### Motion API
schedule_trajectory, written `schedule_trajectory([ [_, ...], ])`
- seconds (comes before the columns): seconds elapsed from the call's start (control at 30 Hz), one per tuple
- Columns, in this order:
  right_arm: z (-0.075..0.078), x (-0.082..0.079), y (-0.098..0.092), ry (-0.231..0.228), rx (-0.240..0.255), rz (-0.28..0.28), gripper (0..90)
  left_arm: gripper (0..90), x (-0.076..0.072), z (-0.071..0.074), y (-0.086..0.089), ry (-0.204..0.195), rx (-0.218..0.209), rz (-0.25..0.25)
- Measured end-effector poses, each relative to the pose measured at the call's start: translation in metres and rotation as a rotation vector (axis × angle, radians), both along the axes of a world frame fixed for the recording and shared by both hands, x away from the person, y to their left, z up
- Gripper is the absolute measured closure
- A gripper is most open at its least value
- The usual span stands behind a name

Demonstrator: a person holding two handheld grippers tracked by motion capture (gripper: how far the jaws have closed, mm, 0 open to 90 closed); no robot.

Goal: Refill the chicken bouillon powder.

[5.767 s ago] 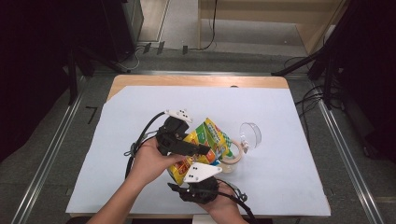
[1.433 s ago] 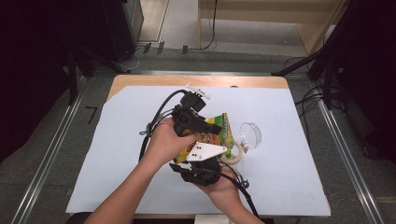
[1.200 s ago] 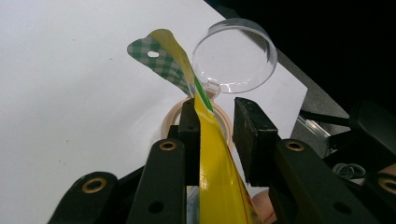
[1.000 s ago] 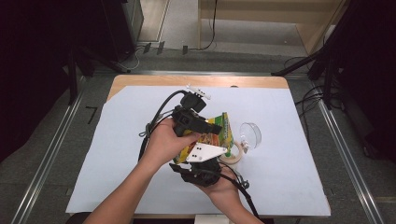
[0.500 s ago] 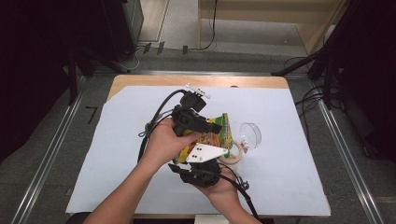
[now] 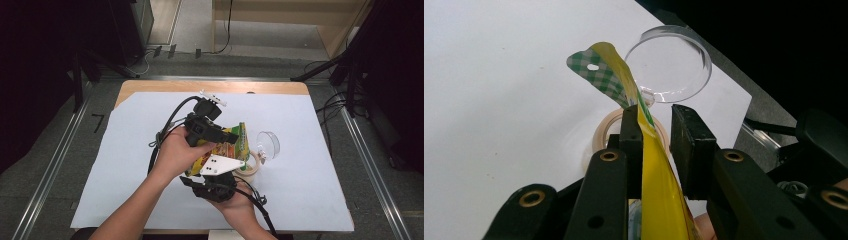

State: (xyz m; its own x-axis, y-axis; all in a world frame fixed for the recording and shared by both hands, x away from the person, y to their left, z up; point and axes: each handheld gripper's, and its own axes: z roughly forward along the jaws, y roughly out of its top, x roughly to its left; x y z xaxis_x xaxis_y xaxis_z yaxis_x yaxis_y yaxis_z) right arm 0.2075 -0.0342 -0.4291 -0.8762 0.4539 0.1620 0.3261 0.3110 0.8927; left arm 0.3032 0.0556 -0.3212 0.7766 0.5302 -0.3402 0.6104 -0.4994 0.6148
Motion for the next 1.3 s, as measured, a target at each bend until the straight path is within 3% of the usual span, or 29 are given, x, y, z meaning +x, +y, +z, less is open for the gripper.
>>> schedule_trajectory([
  [1.3, -0.0023, -0.0011, -0.0012, -0.012, -0.006, -0.007, 70.7, 76.5, -0.0008, -0.0013, -0.0024, 0.004, 0.006, -0.006],
])
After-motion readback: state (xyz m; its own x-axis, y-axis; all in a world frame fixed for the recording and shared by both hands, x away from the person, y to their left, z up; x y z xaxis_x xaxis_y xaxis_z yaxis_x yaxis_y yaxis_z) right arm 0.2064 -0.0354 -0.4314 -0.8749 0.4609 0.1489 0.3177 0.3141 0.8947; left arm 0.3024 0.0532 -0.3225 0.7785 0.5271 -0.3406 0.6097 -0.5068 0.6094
